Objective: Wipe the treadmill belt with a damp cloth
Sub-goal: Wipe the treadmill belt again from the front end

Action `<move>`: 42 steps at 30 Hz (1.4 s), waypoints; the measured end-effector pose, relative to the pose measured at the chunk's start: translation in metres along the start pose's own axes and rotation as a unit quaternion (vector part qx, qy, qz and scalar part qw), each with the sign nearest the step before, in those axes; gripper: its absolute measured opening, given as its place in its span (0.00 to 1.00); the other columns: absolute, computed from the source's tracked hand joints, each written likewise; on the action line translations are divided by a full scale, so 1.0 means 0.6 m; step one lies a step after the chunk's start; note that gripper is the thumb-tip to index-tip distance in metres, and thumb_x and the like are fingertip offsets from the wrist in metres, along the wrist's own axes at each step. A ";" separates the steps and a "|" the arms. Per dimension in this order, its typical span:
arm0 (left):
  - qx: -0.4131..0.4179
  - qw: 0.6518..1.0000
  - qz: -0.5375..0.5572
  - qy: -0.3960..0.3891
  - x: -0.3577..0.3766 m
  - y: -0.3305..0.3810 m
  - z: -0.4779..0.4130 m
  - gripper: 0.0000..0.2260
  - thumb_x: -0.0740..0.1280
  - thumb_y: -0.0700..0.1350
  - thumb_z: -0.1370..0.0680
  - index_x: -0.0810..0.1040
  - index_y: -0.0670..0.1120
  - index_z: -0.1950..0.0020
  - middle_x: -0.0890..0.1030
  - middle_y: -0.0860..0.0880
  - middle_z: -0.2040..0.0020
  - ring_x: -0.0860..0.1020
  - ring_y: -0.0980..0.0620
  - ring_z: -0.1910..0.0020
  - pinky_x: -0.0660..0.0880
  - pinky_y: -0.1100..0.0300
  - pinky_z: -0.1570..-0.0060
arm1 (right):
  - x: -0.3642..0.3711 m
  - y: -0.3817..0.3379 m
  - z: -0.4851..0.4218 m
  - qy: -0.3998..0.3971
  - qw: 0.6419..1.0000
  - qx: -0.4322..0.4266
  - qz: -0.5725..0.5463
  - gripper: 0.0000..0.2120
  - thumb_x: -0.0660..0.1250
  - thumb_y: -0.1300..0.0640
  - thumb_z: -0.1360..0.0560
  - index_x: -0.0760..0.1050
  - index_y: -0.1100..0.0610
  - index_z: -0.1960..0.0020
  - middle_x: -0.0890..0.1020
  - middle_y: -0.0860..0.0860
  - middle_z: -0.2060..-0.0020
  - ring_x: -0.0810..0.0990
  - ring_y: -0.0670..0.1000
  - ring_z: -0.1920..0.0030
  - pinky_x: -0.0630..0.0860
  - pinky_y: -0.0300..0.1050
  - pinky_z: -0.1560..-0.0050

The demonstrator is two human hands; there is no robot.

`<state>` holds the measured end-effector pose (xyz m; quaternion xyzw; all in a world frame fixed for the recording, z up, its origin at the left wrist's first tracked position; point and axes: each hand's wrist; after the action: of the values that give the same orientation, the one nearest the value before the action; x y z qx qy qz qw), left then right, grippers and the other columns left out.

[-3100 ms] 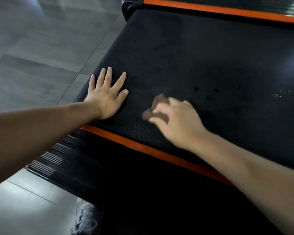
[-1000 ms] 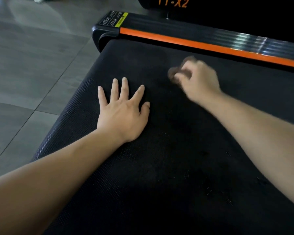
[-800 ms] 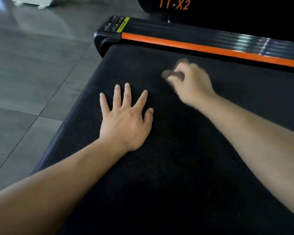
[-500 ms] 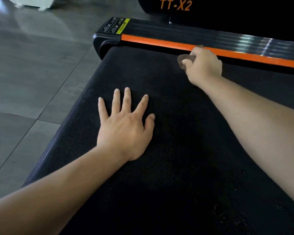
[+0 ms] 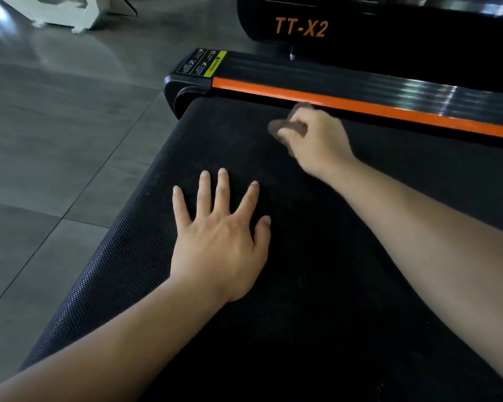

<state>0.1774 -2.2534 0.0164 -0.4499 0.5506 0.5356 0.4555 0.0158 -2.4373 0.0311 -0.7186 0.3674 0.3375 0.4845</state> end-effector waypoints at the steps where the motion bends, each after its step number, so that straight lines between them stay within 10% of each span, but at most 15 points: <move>1: -0.003 1.000 -0.001 0.002 0.000 -0.001 -0.001 0.30 0.39 0.65 0.18 0.46 0.60 0.17 0.44 0.44 0.15 0.37 0.41 0.17 0.36 0.33 0.23 | -0.001 -0.002 0.003 -0.005 1.000 -0.022 0.014 0.10 0.66 0.44 0.21 0.78 0.50 0.51 0.80 0.48 0.54 0.79 0.52 0.54 0.77 0.51 0.52; 20: -0.008 1.000 0.003 0.007 0.004 -0.001 -0.004 0.29 0.40 0.66 0.18 0.48 0.60 0.17 0.46 0.44 0.15 0.40 0.42 0.17 0.37 0.34 0.22 | -0.109 0.123 0.003 0.044 0.988 0.110 0.100 0.12 0.62 0.44 0.20 0.77 0.51 0.48 0.82 0.54 0.50 0.80 0.61 0.47 0.72 0.49 0.54; 26: -0.014 1.000 -0.005 0.003 0.004 -0.001 -0.005 0.29 0.40 0.66 0.18 0.49 0.60 0.17 0.47 0.44 0.15 0.41 0.42 0.17 0.38 0.33 0.22 | -0.127 0.094 0.127 -0.085 0.991 -0.053 0.088 0.09 0.68 0.45 0.22 0.78 0.51 0.54 0.80 0.51 0.55 0.78 0.54 0.55 0.75 0.51 0.53; 32: -0.015 1.000 -0.009 0.008 0.005 -0.001 -0.006 0.29 0.43 0.65 0.17 0.50 0.60 0.17 0.48 0.44 0.15 0.42 0.42 0.17 0.40 0.33 0.22 | -0.132 0.130 0.049 0.019 0.991 0.068 0.114 0.11 0.63 0.44 0.20 0.76 0.51 0.48 0.82 0.55 0.50 0.79 0.62 0.47 0.75 0.56 0.44; 39: -0.016 1.000 -0.009 0.004 0.005 -0.002 -0.007 0.28 0.43 0.66 0.17 0.51 0.60 0.17 0.48 0.44 0.15 0.42 0.42 0.17 0.39 0.33 0.22 | -0.138 0.087 0.175 -0.051 0.986 -0.091 0.131 0.11 0.66 0.45 0.21 0.76 0.53 0.52 0.77 0.51 0.57 0.76 0.57 0.56 0.71 0.51 0.53; 42: -0.018 1.000 -0.006 0.006 0.006 -0.002 -0.007 0.28 0.43 0.66 0.17 0.52 0.60 0.17 0.49 0.44 0.15 0.42 0.42 0.17 0.40 0.33 0.22 | -0.142 0.116 0.101 0.019 0.989 0.056 0.134 0.13 0.63 0.45 0.19 0.76 0.53 0.44 0.80 0.57 0.47 0.78 0.64 0.46 0.74 0.56 0.44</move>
<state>0.1777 -2.2574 0.0130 -0.4648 0.5409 0.5400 0.4470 -0.0941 -2.3812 0.0533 -0.6407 0.4879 0.3646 0.4674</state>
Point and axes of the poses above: each hand's wrist, its own z-axis away from the middle knuckle, its own x-axis out of the palm, y = z × x
